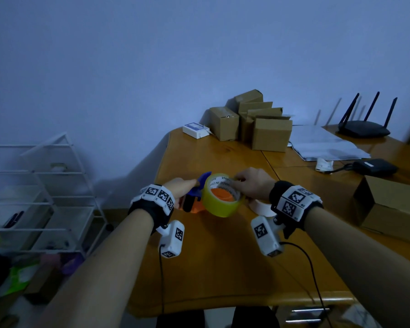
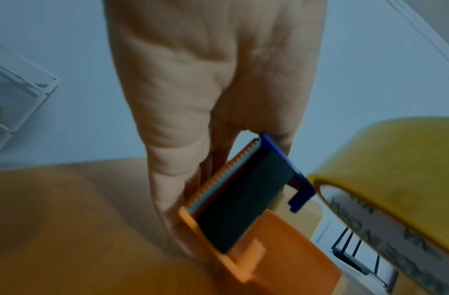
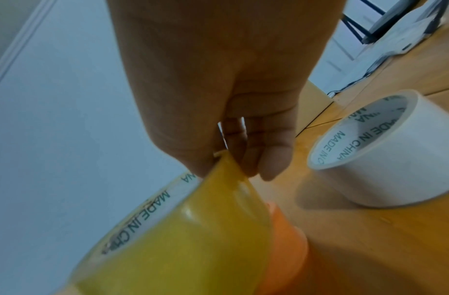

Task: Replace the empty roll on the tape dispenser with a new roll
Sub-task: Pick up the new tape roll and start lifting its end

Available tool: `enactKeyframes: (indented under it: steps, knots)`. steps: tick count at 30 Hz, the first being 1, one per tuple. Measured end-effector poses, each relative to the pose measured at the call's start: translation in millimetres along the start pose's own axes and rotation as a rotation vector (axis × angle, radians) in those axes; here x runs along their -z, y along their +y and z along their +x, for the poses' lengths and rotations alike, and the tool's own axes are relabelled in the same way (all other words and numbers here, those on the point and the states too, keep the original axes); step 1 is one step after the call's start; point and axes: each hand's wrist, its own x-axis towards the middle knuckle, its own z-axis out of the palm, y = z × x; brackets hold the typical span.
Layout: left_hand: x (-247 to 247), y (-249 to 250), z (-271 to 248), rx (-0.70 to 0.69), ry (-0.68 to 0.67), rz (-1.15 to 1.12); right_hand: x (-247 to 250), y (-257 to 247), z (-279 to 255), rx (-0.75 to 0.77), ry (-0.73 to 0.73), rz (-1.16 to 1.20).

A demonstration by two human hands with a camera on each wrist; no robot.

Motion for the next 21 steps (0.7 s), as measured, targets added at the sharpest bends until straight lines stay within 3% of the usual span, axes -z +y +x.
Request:
enactKeyframes:
  steps: [7, 11, 14, 21]
  knots:
    - [-13.4, -1.7, 8.3, 0.0, -0.064, 0.094, 5.5, 2.4, -0.9, 0.018, 0.114, 0.046]
    - [-13.2, 7.4, 6.5, -0.109, 0.037, 0.189, 5.1, 3.2, -1.2, 0.025, 0.159, 0.042]
    - [-8.8, 17.8, -1.8, -0.237, 0.065, 0.078, 3.1, 5.7, 1.0, 0.046, 0.205, 0.07]
    - [-1.8, 42.7, -36.7, -0.418, -0.108, -0.096, 1.6, 2.6, 8.6, 0.112, 0.343, 0.005]
